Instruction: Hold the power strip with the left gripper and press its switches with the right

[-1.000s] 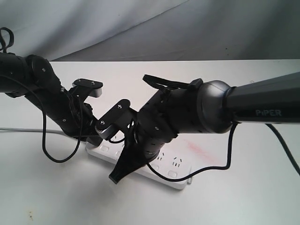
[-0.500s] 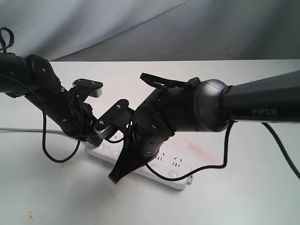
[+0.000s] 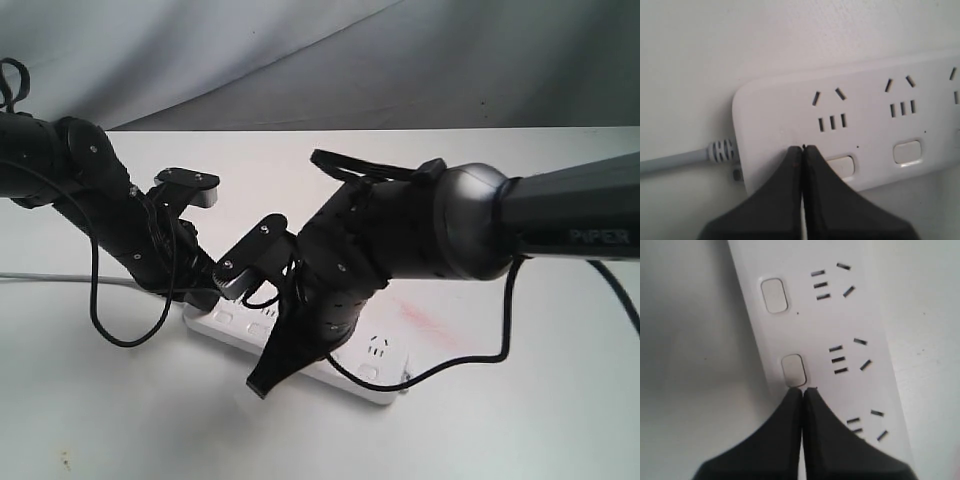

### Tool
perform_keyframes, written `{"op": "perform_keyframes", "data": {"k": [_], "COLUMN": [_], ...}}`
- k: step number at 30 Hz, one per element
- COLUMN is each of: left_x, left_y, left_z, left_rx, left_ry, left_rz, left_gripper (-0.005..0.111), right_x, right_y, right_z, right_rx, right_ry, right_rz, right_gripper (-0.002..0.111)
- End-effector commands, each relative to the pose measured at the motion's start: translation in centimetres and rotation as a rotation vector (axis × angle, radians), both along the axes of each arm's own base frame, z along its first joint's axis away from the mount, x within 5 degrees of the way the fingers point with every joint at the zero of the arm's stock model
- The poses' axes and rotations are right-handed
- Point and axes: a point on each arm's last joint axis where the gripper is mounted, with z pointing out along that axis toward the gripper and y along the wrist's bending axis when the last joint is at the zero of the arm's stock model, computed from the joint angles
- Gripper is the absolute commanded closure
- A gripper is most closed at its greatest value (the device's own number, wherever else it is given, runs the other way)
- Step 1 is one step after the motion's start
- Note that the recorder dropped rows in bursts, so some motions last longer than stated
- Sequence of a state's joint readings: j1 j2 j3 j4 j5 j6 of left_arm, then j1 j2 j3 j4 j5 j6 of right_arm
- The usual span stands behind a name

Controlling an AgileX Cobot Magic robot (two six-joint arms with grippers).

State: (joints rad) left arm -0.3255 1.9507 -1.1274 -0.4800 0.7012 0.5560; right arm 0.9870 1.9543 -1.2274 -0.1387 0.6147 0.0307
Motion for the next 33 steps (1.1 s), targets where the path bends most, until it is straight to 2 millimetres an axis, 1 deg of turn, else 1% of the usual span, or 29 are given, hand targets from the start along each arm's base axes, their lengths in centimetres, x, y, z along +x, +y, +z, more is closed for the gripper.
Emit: {"op": "perform_keyframes", "data": {"k": [1, 3, 4, 8, 10, 13, 17, 19, 21, 22, 23, 25, 26, 28, 29, 33], "left_x": [-0.3, -0.3, -0.3, -0.3, -0.3, -0.4, -1.6, -2.8, -4.5, -5.3, -6.5, -8.2, -9.5, -11.3, -12.6, -16.8], "left_y": [-0.1, -0.1, -0.1, -0.4, -0.6, -0.7, -0.1, 0.4, 1.1, 1.4, 1.9, 2.6, 3.2, 3.9, 4.4, 5.9], "left_z": [-0.5, -0.5, -0.5, -0.1, 0.8, 3.0, 7.0, 9.4, 11.5, 12.3, 13.3, 14.4, 15.3, 16.0, 16.4, 17.3], "left_rx": [0.011, 0.011, 0.011, -0.030, -0.068, -0.104, -0.140, -0.163, -0.184, -0.192, -0.205, -0.220, -0.234, -0.251, -0.273, -0.344], "left_ry": [0.025, 0.025, 0.025, 0.029, 0.016, -0.036, -0.164, -0.239, -0.317, -0.350, -0.398, -0.459, -0.510, -0.558, -0.585, -0.656], "left_rz": [-0.010, -0.010, -0.010, 0.026, 0.055, 0.065, 0.074, 0.082, 0.092, 0.097, 0.104, 0.116, 0.125, 0.141, 0.166, 0.226], "left_gripper": [0.107, 0.107, 0.107, 0.107, 0.107, 0.107, 0.107, 0.107, 0.107, 0.107, 0.107, 0.107, 0.107, 0.107, 0.107, 0.107], "right_x": [-0.7, -1.1, -1.5, -3.2, -4.3, -5.9, -7.9, -8.9, -9.9, -10.5, -11.0, -12.1, -12.7, -13.8, -14.4, -16.6], "right_y": [-1.0, -1.6, -2.3, -4.8, -6.5, -9.3, -12.5, -14.1, -15.6, -16.4, -17.3, -18.9, -19.8, -21.5, -22.4, -25.8], "right_z": [6.5, 8.7, 10.2, 13.6, 14.3, 14.5, 15.3, 15.7, 15.9, 16.1, 16.2, 16.3, 16.2, 16.0, 15.8, 14.8], "right_rx": [0.147, 0.191, 0.219, 0.314, 0.346, 0.367, 0.438, 0.481, 0.524, 0.553, 0.578, 0.621, 0.639, 0.682, 0.705, 0.809], "right_ry": [-0.082, -0.100, -0.109, -0.139, -0.146, -0.156, -0.158, -0.162, -0.159, -0.160, -0.161, -0.153, -0.152, -0.145, -0.142, -0.140], "right_rz": [-0.029, -0.052, -0.071, -0.107, -0.126, -0.187, -0.255, -0.280, -0.311, -0.325, -0.339, -0.377, -0.391, -0.415, -0.432, -0.482], "right_gripper": [0.108, 0.108, 0.108, 0.108, 0.108, 0.108, 0.108, 0.108, 0.108, 0.108, 0.108, 0.108, 0.108, 0.108, 0.108, 0.108]}}
